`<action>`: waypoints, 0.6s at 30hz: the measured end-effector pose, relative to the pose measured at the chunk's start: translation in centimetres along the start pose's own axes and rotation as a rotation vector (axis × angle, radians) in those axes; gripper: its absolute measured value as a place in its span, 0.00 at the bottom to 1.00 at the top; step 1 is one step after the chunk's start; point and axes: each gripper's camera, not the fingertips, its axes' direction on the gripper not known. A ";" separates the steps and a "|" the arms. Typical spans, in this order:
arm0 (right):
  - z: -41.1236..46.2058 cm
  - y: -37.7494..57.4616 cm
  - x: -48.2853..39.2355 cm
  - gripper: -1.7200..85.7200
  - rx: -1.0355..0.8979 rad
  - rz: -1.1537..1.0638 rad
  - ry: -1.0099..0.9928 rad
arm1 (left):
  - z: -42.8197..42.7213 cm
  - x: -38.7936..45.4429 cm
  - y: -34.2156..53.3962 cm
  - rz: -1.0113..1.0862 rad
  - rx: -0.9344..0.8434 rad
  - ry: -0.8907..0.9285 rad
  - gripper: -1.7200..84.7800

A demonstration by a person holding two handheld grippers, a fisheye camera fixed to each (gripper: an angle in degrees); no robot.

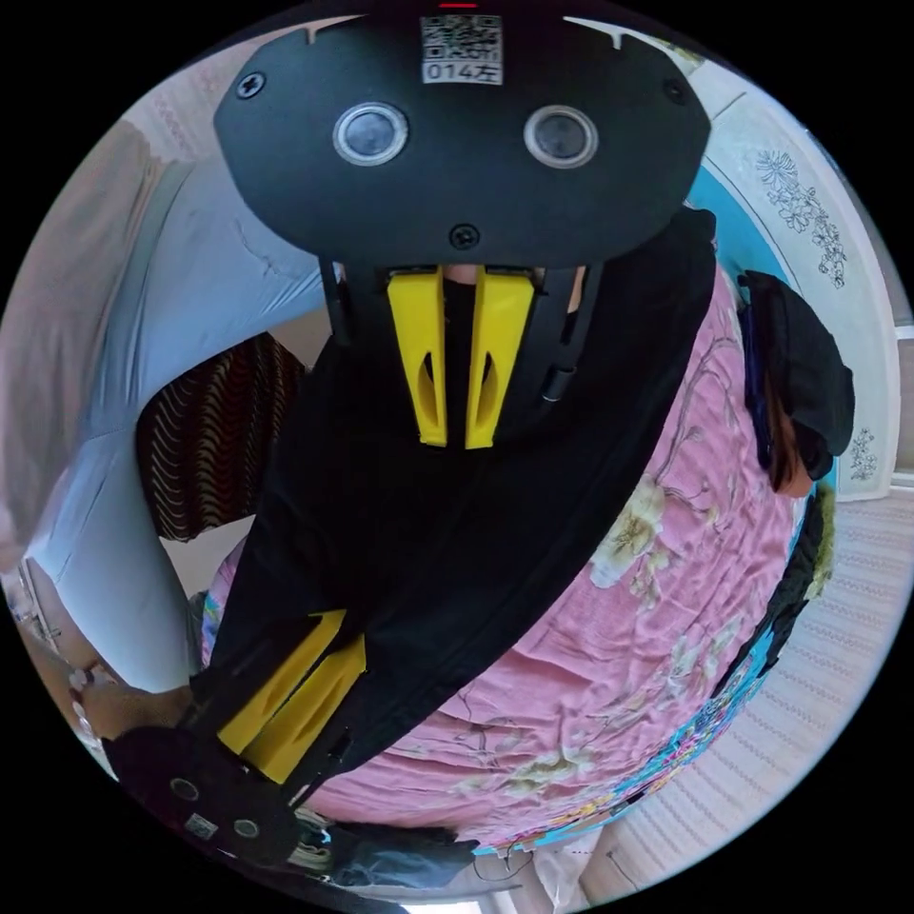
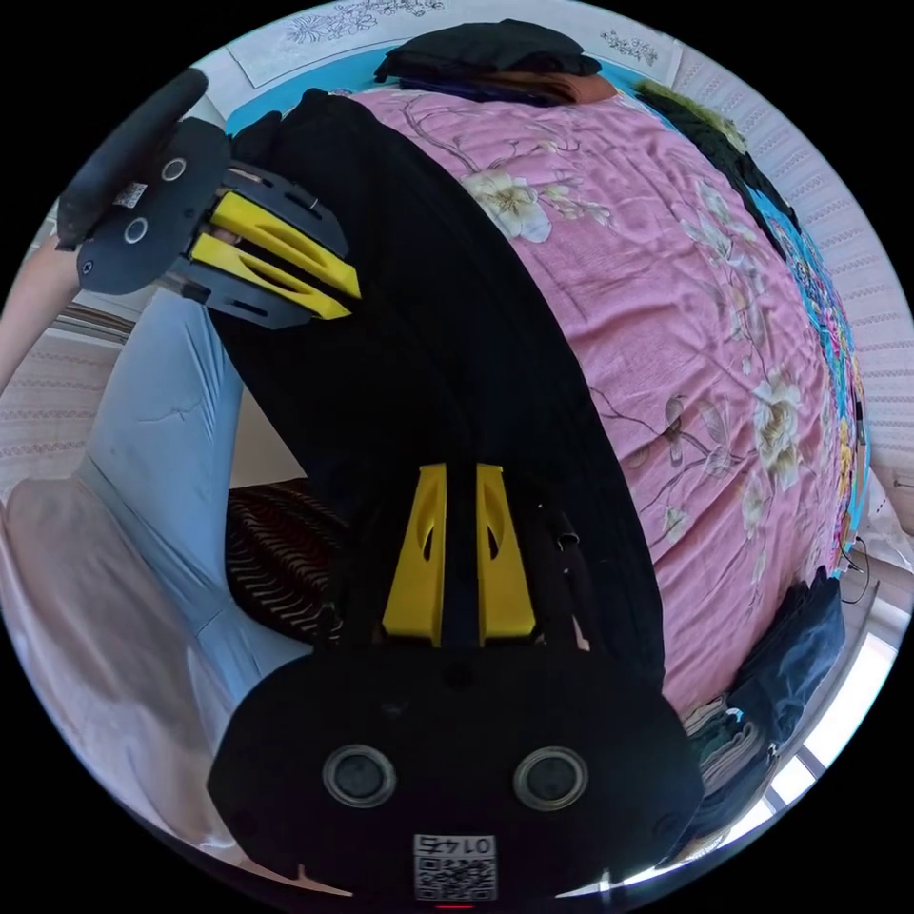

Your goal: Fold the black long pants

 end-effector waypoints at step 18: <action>-6.3 3.8 5.9 0.03 0.111 0.093 -0.048 | -5.2 -6.9 -1.1 -0.028 -0.004 -0.072 0.01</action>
